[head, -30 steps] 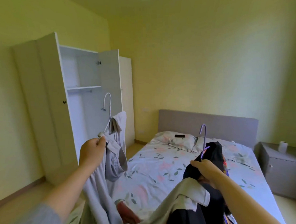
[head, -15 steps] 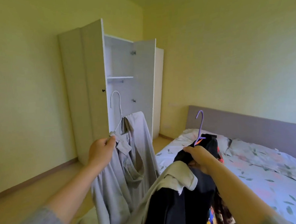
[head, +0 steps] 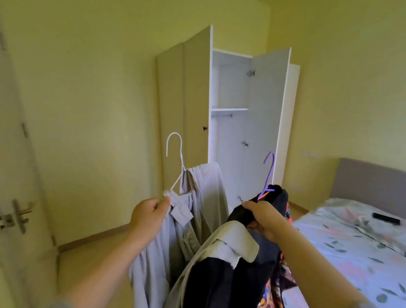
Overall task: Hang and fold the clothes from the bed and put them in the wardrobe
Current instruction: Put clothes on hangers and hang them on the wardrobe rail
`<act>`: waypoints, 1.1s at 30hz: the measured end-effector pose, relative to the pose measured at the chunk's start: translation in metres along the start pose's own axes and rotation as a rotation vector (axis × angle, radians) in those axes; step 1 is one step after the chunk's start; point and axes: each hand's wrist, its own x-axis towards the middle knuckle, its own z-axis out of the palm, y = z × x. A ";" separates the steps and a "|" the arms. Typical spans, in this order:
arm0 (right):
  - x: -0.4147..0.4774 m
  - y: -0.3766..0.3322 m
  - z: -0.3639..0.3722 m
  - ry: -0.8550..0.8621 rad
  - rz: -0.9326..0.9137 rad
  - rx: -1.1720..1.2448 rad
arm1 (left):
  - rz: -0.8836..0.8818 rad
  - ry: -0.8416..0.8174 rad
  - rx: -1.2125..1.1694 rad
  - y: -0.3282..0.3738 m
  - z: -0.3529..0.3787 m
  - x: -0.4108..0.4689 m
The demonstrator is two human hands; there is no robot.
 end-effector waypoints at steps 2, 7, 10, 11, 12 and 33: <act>0.022 -0.005 0.018 -0.047 -0.008 -0.013 | -0.018 0.040 -0.009 -0.010 -0.005 0.013; 0.067 0.001 0.069 -0.122 0.028 -0.066 | -0.069 0.071 0.075 -0.052 -0.018 0.033; 0.091 -0.005 0.106 -0.178 0.023 -0.088 | -0.100 0.108 0.082 -0.080 -0.033 0.053; 0.099 -0.008 0.119 -0.194 0.017 -0.101 | -0.109 0.117 0.087 -0.090 -0.038 0.061; 0.107 -0.009 0.132 -0.202 0.015 -0.115 | -0.115 0.121 0.093 -0.100 -0.042 0.070; 0.274 -0.048 0.314 -0.004 0.038 -0.222 | -0.082 -0.022 0.003 -0.269 -0.050 0.285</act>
